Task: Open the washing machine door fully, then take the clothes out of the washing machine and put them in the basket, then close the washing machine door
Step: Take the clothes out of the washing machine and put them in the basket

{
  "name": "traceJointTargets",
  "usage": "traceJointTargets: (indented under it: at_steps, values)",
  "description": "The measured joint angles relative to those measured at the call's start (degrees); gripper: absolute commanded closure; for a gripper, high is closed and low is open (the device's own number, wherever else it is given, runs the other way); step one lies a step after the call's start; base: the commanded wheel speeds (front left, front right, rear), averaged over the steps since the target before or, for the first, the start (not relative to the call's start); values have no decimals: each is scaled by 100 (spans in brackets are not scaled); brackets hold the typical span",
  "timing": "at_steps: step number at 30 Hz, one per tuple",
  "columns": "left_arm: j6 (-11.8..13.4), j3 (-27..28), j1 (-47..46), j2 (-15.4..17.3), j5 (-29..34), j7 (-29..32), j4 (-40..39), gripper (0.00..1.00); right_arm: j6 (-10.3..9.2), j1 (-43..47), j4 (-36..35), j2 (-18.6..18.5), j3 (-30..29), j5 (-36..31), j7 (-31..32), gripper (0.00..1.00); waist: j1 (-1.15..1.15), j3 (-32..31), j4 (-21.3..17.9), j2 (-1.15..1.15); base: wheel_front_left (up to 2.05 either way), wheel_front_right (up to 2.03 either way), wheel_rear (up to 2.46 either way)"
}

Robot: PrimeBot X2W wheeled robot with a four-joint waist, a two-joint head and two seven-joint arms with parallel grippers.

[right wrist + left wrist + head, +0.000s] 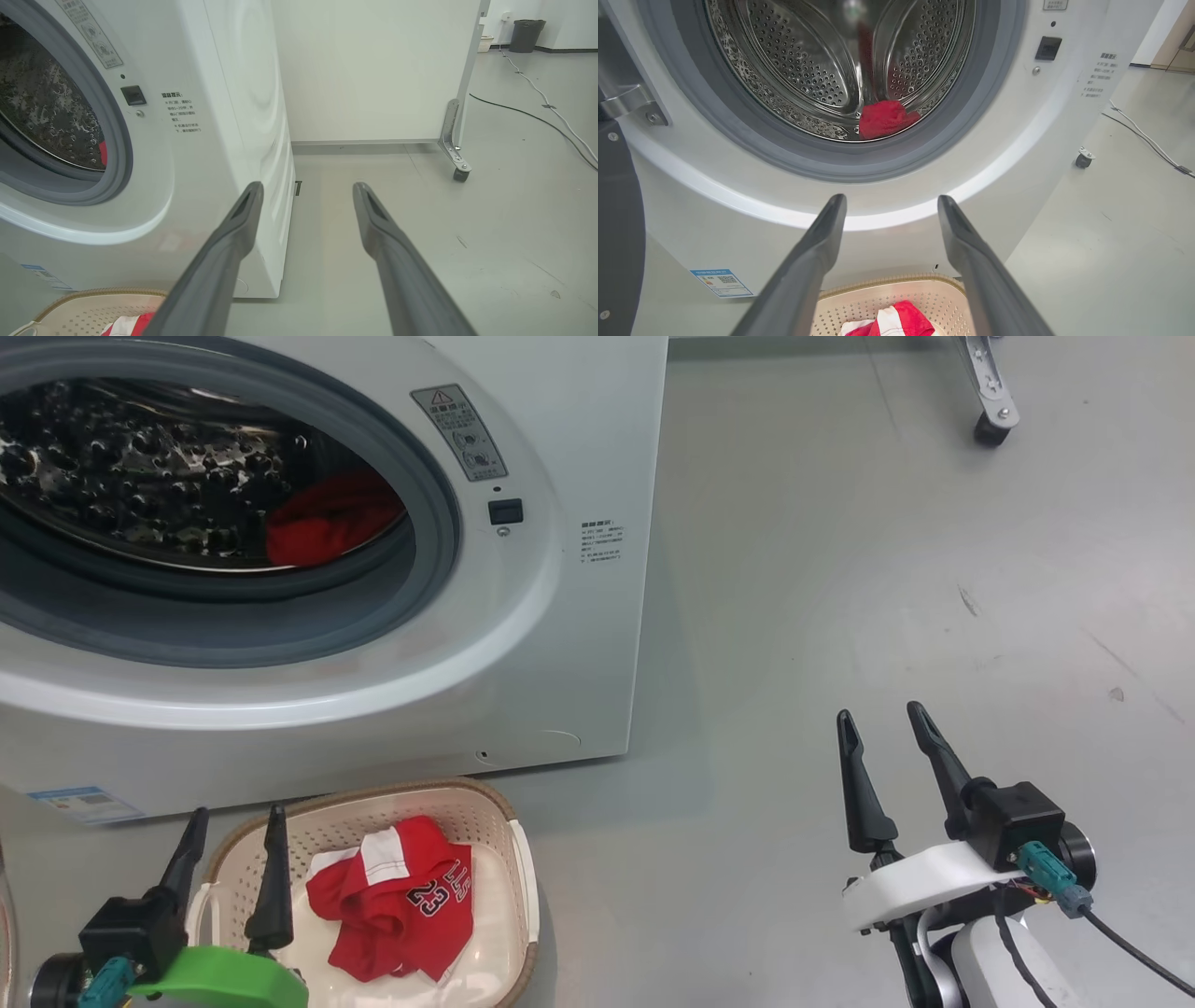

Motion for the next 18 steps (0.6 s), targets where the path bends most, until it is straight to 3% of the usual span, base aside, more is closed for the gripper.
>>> traceJointTargets:
  at_steps: [10,18]
  values:
    - [-48,-47,-827,56,-135,43,189,0,-100,-147,-64,1,257,180,0,0,0,640,-87,0,0,0,0]
    - [-99,-98,-2043,485,-120,301,112,0,-197,-558,-243,-2,556,241,0,0,0,1206,-203,0,0,0,0]
